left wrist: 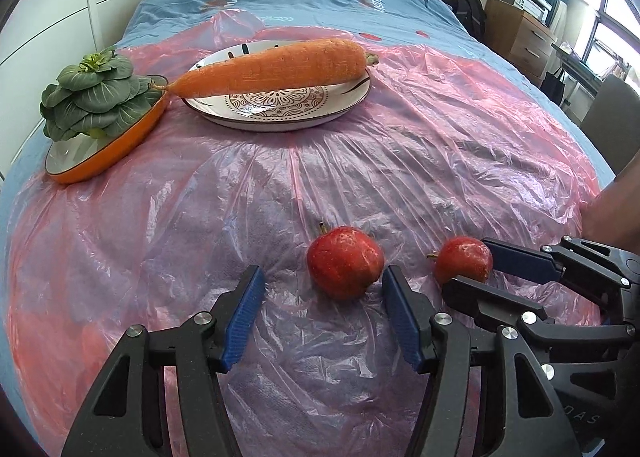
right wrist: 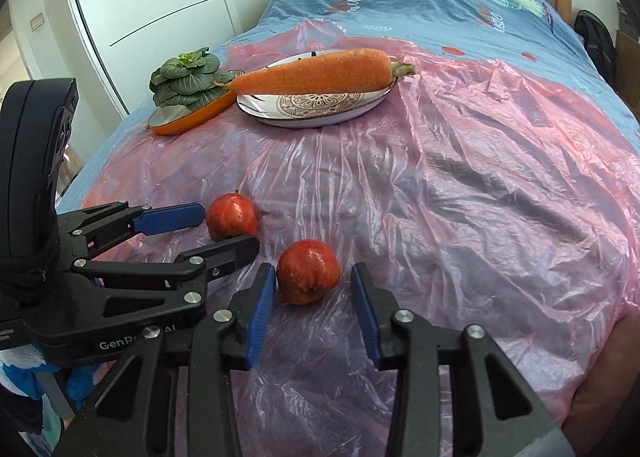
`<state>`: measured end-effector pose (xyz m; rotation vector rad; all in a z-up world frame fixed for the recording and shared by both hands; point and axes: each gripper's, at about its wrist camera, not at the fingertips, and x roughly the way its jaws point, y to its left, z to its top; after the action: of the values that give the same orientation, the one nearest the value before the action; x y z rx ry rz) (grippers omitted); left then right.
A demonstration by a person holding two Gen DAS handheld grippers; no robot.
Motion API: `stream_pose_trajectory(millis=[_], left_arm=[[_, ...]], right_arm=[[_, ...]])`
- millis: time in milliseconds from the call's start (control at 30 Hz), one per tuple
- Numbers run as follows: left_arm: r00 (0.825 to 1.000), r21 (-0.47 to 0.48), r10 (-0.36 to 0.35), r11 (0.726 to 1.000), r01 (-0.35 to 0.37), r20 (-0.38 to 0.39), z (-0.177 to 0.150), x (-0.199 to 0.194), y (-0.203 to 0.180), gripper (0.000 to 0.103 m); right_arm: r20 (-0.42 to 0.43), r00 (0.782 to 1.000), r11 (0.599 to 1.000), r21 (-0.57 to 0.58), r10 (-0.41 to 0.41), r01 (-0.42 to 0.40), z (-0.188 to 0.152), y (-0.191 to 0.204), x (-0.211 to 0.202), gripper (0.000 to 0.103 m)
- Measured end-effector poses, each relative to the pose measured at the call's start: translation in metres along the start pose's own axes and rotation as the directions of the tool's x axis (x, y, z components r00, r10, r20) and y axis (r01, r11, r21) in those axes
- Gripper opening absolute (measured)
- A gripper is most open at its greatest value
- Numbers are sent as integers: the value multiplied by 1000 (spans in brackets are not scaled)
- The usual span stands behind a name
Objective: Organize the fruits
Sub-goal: 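Grasp the red apple with the left gripper while the right grasps a red tomato, then lift the held apple and tomato and carry them over the green tray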
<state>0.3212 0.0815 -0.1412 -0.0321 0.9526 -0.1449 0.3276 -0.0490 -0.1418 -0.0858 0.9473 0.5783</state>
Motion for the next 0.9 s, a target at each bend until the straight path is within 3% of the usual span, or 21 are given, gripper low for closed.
stream_pose_trajectory(millis=[100,233,533,900], left_arm=[[1000,9,-16,1000,16,-8,1,3,0,44],[999,-1,-38,999,37,-21,4,5,4,31],[999,-37,-52,998,52,-10,4,-10,7,31],[999,-44,-38,998,39,13,-26,-73,2,31]], right_arm=[[-10,1000,1000,-7,13,-13,1,3,4,33],[-11,1000,1000,-4,19,-19,1,4,5,32],[5,1000,1000,-7,-2,2,0,8,-17,32],[9,1000,1000,-16,-2,2,-34,32,-76,32]])
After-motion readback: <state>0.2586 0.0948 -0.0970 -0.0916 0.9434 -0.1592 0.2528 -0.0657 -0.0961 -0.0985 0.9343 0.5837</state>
